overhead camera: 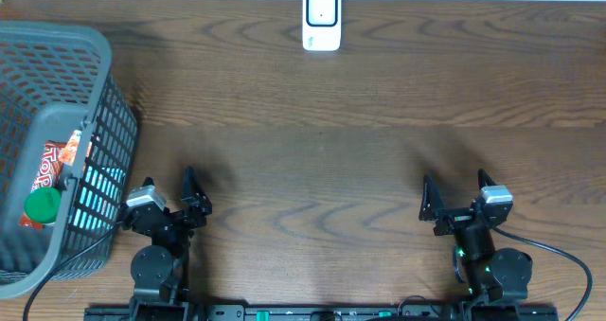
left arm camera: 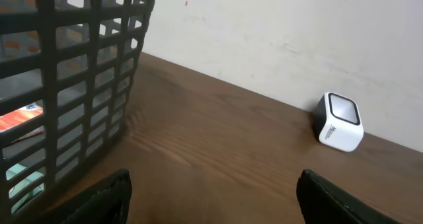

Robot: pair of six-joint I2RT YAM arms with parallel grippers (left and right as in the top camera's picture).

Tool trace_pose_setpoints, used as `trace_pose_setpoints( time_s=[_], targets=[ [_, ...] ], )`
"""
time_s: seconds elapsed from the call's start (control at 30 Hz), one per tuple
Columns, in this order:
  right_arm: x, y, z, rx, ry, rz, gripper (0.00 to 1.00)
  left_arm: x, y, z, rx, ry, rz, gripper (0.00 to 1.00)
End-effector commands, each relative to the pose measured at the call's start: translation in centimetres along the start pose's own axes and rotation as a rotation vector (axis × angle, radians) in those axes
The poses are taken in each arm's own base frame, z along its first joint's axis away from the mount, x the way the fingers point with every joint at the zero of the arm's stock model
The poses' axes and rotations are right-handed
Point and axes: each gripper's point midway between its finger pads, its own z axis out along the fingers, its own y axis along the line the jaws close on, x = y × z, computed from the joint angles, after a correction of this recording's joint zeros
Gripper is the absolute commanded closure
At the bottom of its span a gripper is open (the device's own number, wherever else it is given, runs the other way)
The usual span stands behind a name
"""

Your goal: Scan the item barcode

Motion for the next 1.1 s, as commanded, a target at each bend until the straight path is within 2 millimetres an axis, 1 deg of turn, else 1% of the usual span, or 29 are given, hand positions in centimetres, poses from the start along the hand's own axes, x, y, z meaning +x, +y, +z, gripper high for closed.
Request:
trace_pose_setpoints(
  time_s=[0.0,0.97,1.07],
  targets=[
    [0.03,0.01,-0.02,0.001,-0.001,0.011,0.01,1.45,0.85,0.04,-0.034,0.044,0.028,0.20],
    [0.03,0.01,-0.02,0.001,-0.001,0.011,0.01,1.45,0.86,0.04,-0.034,0.044,0.028,0.19],
    [0.03,0.01,-0.02,0.001,-0.001,0.011,0.01,1.09,0.66,0.06,-0.025,0.030,0.022,0.19]
  ],
)
